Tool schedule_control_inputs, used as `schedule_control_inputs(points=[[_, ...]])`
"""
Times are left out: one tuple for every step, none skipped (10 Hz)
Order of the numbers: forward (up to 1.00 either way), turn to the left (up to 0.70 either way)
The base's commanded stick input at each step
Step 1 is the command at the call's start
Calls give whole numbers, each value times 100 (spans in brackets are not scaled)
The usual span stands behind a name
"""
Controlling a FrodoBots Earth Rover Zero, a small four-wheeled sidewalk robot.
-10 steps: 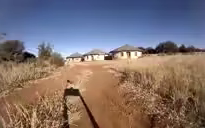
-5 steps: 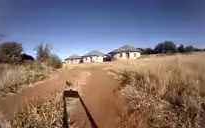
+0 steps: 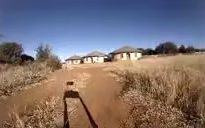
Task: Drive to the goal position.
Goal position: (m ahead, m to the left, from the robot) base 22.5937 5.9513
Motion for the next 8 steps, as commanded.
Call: schedule_control_inputs(points=[[50, 0], [50, 0], [50, 0], [50, 0], [50, 0], [50, 0], [50, 0], [50, 0]])
